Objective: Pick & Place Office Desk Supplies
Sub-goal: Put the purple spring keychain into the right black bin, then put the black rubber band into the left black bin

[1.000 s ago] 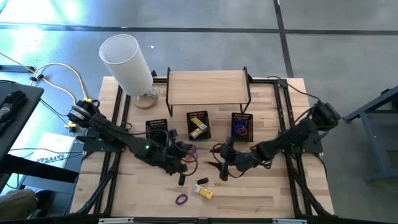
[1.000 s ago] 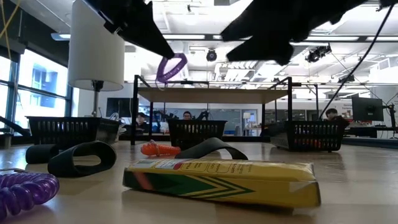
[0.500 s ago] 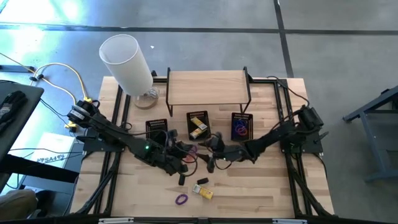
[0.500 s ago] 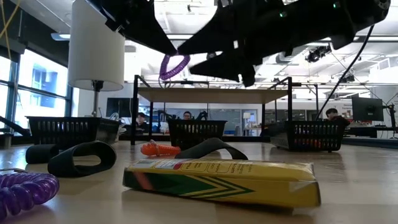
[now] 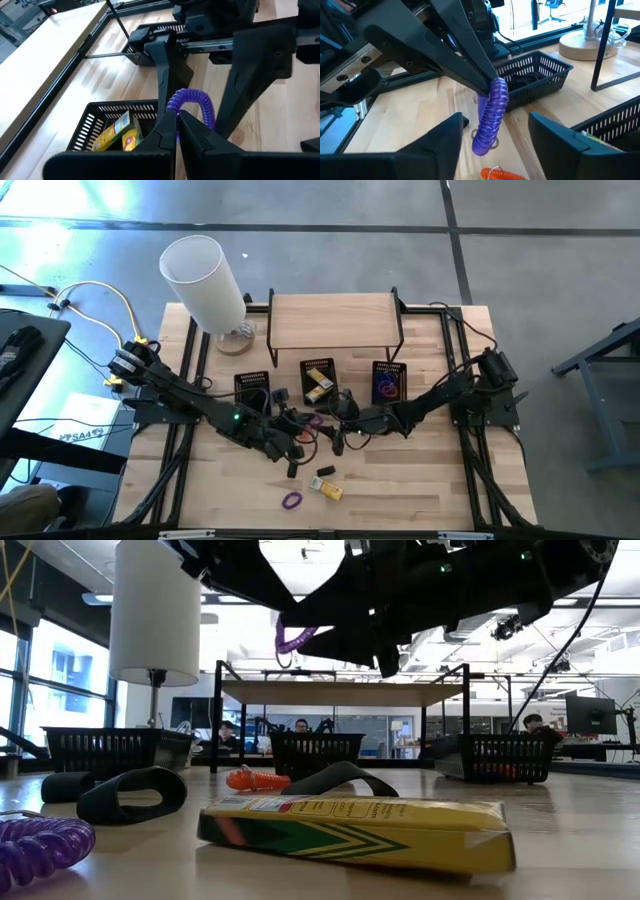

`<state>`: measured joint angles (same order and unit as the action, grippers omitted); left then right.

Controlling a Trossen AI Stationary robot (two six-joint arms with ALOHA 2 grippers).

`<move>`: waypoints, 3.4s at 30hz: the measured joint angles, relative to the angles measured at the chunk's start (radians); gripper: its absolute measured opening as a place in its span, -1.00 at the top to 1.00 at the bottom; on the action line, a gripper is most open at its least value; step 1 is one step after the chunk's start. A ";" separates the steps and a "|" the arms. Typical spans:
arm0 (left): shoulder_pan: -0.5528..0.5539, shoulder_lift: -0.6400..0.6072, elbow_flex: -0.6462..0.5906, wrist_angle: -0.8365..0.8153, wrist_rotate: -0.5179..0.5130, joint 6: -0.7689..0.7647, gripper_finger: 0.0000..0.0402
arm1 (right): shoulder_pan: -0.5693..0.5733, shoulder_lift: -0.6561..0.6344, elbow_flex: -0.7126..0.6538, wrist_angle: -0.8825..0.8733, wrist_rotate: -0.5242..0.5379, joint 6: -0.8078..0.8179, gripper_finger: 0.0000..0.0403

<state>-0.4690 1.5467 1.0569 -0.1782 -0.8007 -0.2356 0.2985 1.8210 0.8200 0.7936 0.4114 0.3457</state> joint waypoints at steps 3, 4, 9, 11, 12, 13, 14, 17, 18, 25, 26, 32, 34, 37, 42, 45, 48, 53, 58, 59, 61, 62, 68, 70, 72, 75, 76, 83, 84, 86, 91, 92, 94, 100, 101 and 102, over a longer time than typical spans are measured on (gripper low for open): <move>0.002 0.000 0.000 0.000 0.001 0.000 1.00 | 0.000 0.000 0.000 0.000 0.000 -0.011 0.15; 0.003 0.000 0.000 0.000 0.005 0.000 1.00 | 0.000 0.000 0.000 0.000 0.000 -0.011 0.24; 0.004 0.000 0.000 0.000 0.061 0.000 1.00 | 0.002 0.000 0.000 -0.001 -0.007 -0.045 0.81; 0.008 0.002 0.000 0.002 0.091 0.001 1.00 | 0.002 0.000 0.000 0.000 -0.032 -0.064 0.92; 0.010 0.003 0.000 0.003 0.094 0.001 1.00 | 0.002 0.000 0.000 0.000 -0.041 -0.063 0.93; 0.010 0.003 0.000 0.002 0.094 0.001 0.99 | 0.002 0.000 0.000 0.001 -0.047 -0.062 0.93; 0.010 0.003 0.000 0.003 0.095 0.004 0.97 | 0.003 0.000 0.000 0.001 -0.048 -0.062 0.94; 0.011 0.003 0.000 0.003 0.096 0.028 0.84 | 0.008 0.000 0.000 -0.003 -0.053 -0.062 0.95; 0.011 0.003 0.000 0.003 0.096 0.029 0.79 | 0.009 0.000 0.000 -0.004 -0.053 -0.062 0.95; 0.011 0.004 0.000 0.026 0.098 -0.019 0.31 | 0.018 0.000 0.000 -0.034 -0.081 -0.062 0.96; 0.011 0.004 0.000 0.030 0.098 -0.024 0.26 | 0.018 0.000 0.000 -0.050 -0.082 -0.062 0.96; 0.011 0.004 0.000 0.047 0.098 -0.025 0.12 | 0.031 -0.056 0.000 -0.259 0.030 -0.063 0.97; 0.007 0.004 0.000 0.049 0.098 -0.026 0.11 | 0.050 -0.105 0.000 -0.334 0.100 -0.075 0.97; 0.005 0.005 0.000 0.049 0.098 -0.027 0.11 | 0.084 -0.176 0.001 -0.461 0.202 -0.078 0.96; 0.006 0.005 0.000 0.049 0.098 -0.027 0.11 | 0.142 -0.297 0.001 -0.709 0.378 0.006 0.96; 0.006 0.005 0.000 0.049 0.098 -0.033 0.11 | 0.159 -0.366 0.001 -0.874 0.445 0.149 0.96; 0.006 0.005 0.000 0.048 0.104 -0.070 0.11 | 0.163 -0.420 0.001 -1.041 0.471 0.309 0.96; 0.025 0.005 0.000 0.047 0.328 -0.064 0.11 | 0.146 -0.464 0.001 -1.289 0.468 0.554 0.96; 0.047 0.005 0.000 0.048 0.440 -0.069 0.11 | 0.085 -0.445 0.000 -1.437 0.382 0.751 0.96; 0.049 0.005 0.000 0.049 0.440 -0.069 0.11 | 0.069 -0.432 0.000 -1.440 0.361 0.760 0.96; 0.050 0.005 0.000 0.051 0.440 -0.070 0.11 | 0.044 -0.402 -0.001 -1.444 0.316 0.771 0.96; 0.050 0.005 0.000 0.052 0.440 -0.070 0.11 | 0.032 -0.390 -0.001 -1.445 0.298 0.776 0.96; 0.042 0.005 0.000 0.053 0.443 -0.072 0.11 | -0.045 -0.312 0.000 -1.463 0.239 0.787 0.96; 0.035 0.005 0.000 0.052 0.443 -0.072 0.11 | -0.058 -0.302 0.000 -1.470 0.234 0.788 0.94; 0.029 0.005 0.000 0.053 0.443 -0.072 0.11 | -0.069 -0.290 0.000 -1.471 0.211 0.789 0.88; 0.020 0.006 0.000 0.052 0.443 -0.071 0.11 | -0.079 -0.287 0.000 -1.474 0.196 0.802 0.73; 0.018 0.005 0.000 0.051 0.443 -0.071 0.11 | -0.080 -0.289 0.000 -1.474 0.195 0.802 0.67; 0.019 0.005 -0.001 0.045 0.443 -0.071 0.11 | -0.077 -0.308 0.000 -1.483 0.256 0.783 0.27; 0.019 0.006 -0.001 0.040 0.443 -0.071 0.11 | -0.072 -0.316 0.000 -1.482 0.274 0.767 0.24; 0.019 0.005 -0.001 0.030 0.452 -0.071 0.11 | -0.052 -0.343 0.000 -1.468 0.324 0.710 0.20; 0.014 0.006 -0.002 -0.002 0.556 -0.071 0.11 | 0.022 -0.412 0.000 -1.349 0.362 0.483 0.18; 0.014 0.006 -0.002 -0.006 0.565 -0.071 0.11 | 0.037 -0.421 0.000 -1.319 0.346 0.444 0.18; 0.007 0.006 -0.002 -0.017 0.577 -0.071 0.11 | 0.061 -0.429 0.000 -1.247 0.298 0.368 0.18; -0.017 0.006 -0.002 -0.041 0.578 -0.097 0.11 | 0.121 -0.424 0.000 -1.063 0.146 0.212 0.18; -0.021 0.006 -0.002 -0.049 0.582 -0.110 0.11 | 0.128 -0.423 0.000 -1.046 0.134 0.206 0.18; -0.026 0.006 -0.002 -0.061 0.589 -0.128 0.11 | 0.134 -0.423 0.000 -1.032 0.127 0.204 0.18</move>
<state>-0.4952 1.5524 1.0554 -0.2388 -0.2117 -0.3632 0.4329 1.3984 0.8203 -0.2380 0.5385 0.5494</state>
